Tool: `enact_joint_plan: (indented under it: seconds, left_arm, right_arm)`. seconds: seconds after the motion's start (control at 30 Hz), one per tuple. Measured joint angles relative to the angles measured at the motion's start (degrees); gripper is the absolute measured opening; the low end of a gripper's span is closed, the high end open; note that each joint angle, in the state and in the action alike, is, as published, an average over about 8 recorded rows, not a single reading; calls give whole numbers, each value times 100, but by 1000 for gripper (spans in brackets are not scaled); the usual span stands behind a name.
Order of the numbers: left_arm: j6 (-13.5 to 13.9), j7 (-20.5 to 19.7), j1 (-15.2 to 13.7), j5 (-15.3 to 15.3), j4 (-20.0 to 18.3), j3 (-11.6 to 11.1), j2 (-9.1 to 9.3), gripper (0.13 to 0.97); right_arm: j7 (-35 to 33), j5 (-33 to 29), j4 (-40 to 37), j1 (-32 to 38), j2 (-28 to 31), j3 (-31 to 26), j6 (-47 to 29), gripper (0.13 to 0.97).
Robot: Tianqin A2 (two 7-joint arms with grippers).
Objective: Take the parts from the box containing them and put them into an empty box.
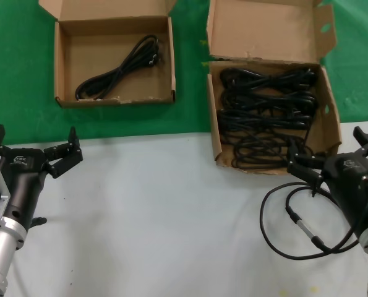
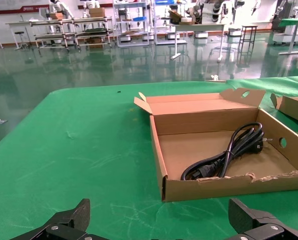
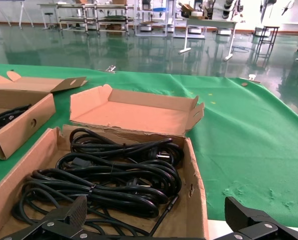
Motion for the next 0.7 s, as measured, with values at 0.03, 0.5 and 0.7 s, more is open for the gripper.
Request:
enact_joint_plan:
  seconds: [0.03,0.5,0.7]
  left_arm:
    - [0,0,0,0,0,0,0,966]
    - [0,0,0,0,0,0,0,966]
    - [0,0,0,0,0,0,0,966]
  right_arm:
    - [0,0,0,0,0,0,0,966]
    - [0,0,0,0,0,0,0,966]
    - [0,0,0,0,0,0,0,966]
